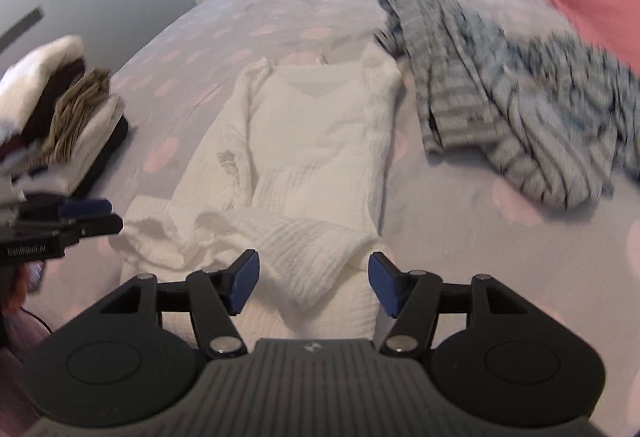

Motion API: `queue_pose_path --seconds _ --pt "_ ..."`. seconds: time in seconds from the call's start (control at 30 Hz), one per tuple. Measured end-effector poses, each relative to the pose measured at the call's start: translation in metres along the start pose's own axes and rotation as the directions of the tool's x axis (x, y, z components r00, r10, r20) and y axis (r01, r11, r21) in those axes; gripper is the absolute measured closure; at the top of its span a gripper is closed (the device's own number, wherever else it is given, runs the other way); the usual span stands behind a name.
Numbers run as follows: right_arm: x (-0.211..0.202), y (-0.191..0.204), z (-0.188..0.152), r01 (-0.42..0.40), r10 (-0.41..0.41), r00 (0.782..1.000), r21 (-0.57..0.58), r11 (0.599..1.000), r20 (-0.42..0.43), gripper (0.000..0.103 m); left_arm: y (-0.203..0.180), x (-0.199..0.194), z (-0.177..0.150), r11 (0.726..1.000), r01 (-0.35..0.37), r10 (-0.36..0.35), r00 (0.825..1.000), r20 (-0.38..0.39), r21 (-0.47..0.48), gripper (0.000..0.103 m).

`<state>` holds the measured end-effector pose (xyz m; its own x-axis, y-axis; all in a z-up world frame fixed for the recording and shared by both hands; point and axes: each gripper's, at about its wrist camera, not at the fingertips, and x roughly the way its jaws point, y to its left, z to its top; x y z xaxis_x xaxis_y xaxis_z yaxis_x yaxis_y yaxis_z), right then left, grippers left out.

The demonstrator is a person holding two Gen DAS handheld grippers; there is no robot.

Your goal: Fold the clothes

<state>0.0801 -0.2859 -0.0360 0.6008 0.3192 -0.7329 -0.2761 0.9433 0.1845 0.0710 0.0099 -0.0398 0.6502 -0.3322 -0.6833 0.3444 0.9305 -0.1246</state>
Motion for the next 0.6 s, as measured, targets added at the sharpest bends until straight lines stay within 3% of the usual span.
queue_pose_path --seconds 0.1,0.2,0.3,0.37,0.5,0.6 --pt "-0.009 0.026 -0.008 0.073 -0.065 0.995 -0.116 0.991 0.072 0.039 -0.016 -0.008 -0.007 0.998 -0.031 0.029 0.999 0.027 0.058 0.057" --pt "-0.014 0.04 -0.013 0.06 -0.048 0.994 -0.121 0.991 0.103 0.039 -0.03 -0.008 -0.014 0.998 -0.035 0.033 0.999 0.037 0.06 0.056" --pt "-0.008 0.053 -0.019 0.025 -0.017 0.998 -0.128 0.992 0.063 0.039 -0.043 -0.003 -0.024 0.998 -0.037 0.036 0.999 0.018 0.048 0.05" --pt "-0.003 0.063 -0.026 0.001 0.003 1.0 -0.171 0.985 0.02 0.034 -0.05 0.004 -0.031 0.998 -0.013 0.015 0.999 -0.036 0.059 0.049" --pt "0.014 0.066 -0.034 -0.03 0.011 0.995 -0.2 0.979 -0.098 0.034 -0.058 0.017 -0.041 0.995 0.017 -0.004 0.991 -0.134 0.095 0.049" --pt "0.022 0.058 -0.036 -0.04 0.018 0.991 -0.169 0.985 -0.132 0.034 -0.056 0.023 -0.043 0.996 0.034 -0.023 0.989 -0.147 0.077 0.049"
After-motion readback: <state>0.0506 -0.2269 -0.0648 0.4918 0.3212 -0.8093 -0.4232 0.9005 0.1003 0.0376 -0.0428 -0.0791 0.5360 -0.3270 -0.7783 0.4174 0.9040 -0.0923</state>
